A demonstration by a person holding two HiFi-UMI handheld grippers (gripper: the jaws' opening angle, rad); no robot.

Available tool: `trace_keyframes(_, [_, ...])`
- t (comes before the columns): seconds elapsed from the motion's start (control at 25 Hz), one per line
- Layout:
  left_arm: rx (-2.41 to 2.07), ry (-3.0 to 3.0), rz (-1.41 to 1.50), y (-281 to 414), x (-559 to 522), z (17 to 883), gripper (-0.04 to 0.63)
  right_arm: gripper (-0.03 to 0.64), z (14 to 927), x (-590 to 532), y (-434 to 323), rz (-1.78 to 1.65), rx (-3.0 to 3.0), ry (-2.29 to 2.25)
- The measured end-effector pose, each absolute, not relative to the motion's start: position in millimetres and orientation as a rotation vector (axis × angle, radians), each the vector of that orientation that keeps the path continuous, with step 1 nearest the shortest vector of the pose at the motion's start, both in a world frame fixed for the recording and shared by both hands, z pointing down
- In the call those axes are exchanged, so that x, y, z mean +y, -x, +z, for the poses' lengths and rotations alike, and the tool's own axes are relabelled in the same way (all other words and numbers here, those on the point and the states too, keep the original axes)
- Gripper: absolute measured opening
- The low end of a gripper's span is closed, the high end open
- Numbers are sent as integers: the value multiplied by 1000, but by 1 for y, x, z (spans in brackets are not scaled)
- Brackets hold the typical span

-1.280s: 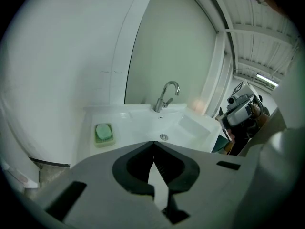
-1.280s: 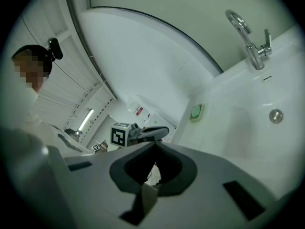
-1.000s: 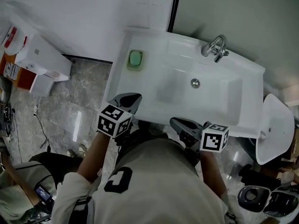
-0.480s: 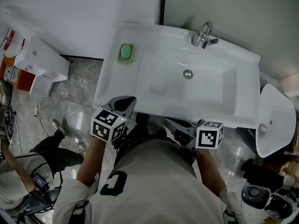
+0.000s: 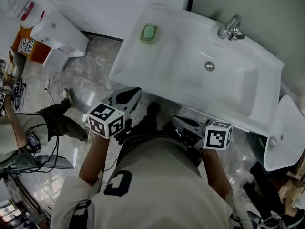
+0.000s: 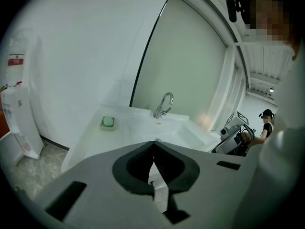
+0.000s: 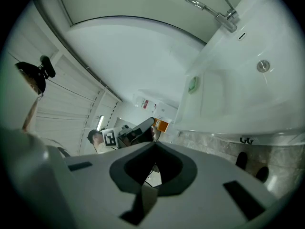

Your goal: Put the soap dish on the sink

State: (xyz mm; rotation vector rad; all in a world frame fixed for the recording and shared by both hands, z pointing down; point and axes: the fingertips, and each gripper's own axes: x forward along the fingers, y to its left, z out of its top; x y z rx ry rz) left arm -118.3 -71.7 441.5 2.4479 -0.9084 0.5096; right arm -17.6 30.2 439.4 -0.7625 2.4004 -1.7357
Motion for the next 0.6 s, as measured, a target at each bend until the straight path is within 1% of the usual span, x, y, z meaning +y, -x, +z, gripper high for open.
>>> trace_keyframes(0.12, [-943, -2427, 532, 144, -63, 439, 20, 9, 436, 34, 34, -1760, 2396, 727])
trace_keyframes(0.28, [-969, -2447, 553, 142, -44, 462, 20, 9, 459, 45, 26, -1729, 2437, 696])
trace_keyframes(0.6, [-842, -2466, 625, 192, -41, 477, 20, 9, 450, 40, 60, -1738, 2440, 807])
